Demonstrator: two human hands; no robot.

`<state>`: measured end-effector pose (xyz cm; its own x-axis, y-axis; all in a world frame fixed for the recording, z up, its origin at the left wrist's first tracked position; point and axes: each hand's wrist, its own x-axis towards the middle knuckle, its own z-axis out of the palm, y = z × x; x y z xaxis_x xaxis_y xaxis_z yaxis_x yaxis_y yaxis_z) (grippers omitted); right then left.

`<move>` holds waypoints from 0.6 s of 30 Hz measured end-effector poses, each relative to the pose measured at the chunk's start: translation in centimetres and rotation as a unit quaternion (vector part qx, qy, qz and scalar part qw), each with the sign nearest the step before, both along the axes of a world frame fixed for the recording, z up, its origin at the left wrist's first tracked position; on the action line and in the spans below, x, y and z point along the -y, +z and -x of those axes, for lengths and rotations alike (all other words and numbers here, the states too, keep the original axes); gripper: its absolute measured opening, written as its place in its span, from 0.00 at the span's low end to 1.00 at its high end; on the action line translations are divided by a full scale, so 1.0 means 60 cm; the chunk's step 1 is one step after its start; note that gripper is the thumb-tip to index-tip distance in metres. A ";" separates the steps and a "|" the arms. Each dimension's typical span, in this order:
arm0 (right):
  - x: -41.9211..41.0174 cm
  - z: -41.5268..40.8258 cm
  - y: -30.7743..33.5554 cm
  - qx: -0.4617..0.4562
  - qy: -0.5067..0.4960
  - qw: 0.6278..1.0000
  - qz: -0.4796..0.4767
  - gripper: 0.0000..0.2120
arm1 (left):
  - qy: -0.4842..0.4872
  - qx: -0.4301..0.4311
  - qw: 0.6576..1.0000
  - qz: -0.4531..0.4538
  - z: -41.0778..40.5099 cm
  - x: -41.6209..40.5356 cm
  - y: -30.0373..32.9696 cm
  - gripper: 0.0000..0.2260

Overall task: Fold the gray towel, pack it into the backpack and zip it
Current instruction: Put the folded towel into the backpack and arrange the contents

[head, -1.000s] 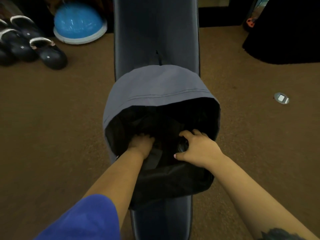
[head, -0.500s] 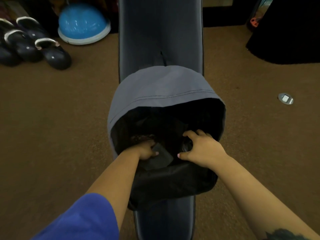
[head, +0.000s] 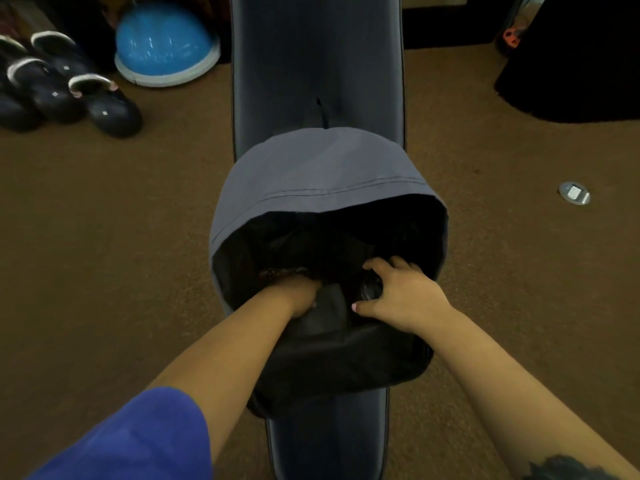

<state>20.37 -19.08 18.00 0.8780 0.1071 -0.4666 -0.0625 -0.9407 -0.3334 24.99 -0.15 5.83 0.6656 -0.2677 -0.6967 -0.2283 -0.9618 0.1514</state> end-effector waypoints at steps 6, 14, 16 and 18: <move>0.002 -0.004 0.000 0.003 0.005 1.000 -0.004 0.35 | 0.053 -0.125 0.990 -0.048 0.013 0.014 -0.005 0.21; 0.003 -0.005 -0.006 0.006 -0.001 1.000 -0.017 0.35 | -0.009 0.021 1.000 0.003 0.032 0.027 0.023 0.28; 0.004 -0.005 -0.005 0.002 0.001 1.000 -0.018 0.35 | -0.004 0.039 0.999 -0.015 0.019 0.018 0.032 0.31; 0.006 -0.007 -0.004 0.001 0.000 1.000 -0.018 0.35 | 0.031 0.063 0.997 0.017 0.000 0.007 0.039 0.24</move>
